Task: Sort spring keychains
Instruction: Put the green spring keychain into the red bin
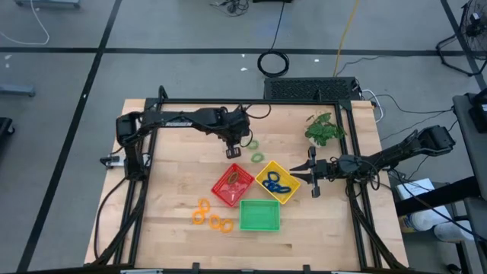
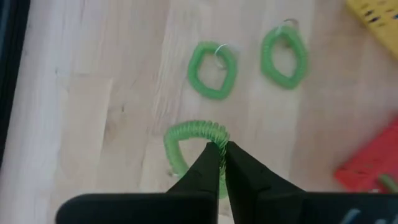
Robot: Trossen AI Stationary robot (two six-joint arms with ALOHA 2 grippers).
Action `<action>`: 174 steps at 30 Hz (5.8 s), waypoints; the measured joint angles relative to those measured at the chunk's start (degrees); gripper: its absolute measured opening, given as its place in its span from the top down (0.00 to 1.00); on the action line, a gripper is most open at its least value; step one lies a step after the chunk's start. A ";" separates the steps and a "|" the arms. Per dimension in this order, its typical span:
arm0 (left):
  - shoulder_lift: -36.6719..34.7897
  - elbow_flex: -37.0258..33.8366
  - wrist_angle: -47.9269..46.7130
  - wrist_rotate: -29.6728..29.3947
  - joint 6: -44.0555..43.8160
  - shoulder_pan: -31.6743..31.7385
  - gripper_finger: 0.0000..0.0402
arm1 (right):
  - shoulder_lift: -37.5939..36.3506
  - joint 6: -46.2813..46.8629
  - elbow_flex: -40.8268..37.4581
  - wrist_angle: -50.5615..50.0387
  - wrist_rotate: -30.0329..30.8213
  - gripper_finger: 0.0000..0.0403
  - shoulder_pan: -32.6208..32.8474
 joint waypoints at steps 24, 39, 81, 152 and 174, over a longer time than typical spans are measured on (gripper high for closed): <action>-10.05 0.11 -4.11 -0.07 -3.24 -12.32 0.96 | 0.02 0.00 -0.02 0.23 0.00 0.86 0.00; -10.05 0.11 -5.75 0.28 -8.15 -21.12 0.96 | 0.02 0.00 -0.01 0.02 -0.01 0.86 0.00; -10.05 0.04 -9.16 1.03 -14.38 -28.15 0.95 | 0.02 0.00 -0.01 0.04 -0.01 0.86 0.00; -10.05 0.04 -8.84 0.83 -14.29 -28.13 0.88 | 0.00 -0.01 -0.01 0.04 -0.01 0.86 -0.01; -10.05 0.04 -8.59 0.72 -17.58 -28.02 0.86 | 0.00 0.00 -0.02 0.04 0.00 0.86 -0.02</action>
